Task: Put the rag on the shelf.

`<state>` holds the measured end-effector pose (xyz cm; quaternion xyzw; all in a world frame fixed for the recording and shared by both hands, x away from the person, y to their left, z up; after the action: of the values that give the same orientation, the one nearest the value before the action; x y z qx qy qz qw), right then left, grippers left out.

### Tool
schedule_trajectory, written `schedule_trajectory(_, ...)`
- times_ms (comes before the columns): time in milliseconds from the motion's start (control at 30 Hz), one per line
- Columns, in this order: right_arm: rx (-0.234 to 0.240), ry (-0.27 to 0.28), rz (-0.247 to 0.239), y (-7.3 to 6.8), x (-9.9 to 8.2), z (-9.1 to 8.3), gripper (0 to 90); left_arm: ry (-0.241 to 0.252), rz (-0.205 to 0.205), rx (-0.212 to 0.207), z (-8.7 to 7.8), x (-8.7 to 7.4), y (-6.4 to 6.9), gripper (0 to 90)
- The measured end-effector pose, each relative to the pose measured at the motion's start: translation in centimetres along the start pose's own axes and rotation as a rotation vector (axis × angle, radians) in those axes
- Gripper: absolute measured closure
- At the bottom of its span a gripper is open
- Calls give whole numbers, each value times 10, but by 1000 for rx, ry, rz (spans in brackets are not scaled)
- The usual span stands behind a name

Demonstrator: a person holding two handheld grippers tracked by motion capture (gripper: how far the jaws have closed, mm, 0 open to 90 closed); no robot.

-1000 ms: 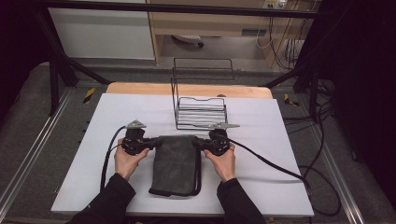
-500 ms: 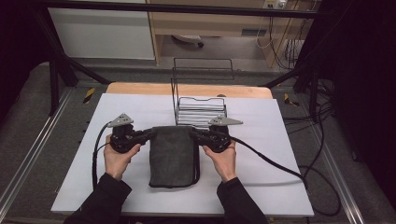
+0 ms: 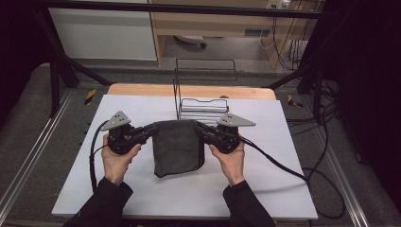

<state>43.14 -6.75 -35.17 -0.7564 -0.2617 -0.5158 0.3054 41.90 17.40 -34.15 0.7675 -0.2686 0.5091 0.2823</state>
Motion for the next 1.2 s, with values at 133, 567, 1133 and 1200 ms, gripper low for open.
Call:
schedule_trajectory(133, -2, 31, -18, -1, 7, -8, 793, 27, 12, -3, -1, 7, 5, 802)
schedule_trajectory(567, -19, 107, -45, -3, 26, -33, 794, 97, 34, -29, 2, 29, 19, 803)
schedule_trajectory(1133, -71, 222, -82, -2, 54, -60, 796, 196, 72, -48, 10, 70, 34, 805)
schedule_trajectory(1200, -77, 241, -86, -2, 58, -63, 796, 213, 78, -46, 11, 76, 36, 806)
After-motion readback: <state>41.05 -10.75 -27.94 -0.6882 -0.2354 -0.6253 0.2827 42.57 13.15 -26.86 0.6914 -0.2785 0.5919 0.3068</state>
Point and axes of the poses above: each handheld gripper's, and its own axes: z roughly forward along the jaws, x roughly out of its top, y roughly to its right, the point moved 5 cm from there along z, roughly forward along the jaws, and after that the axes turned 1 degree about z, right-handed, at the moved point
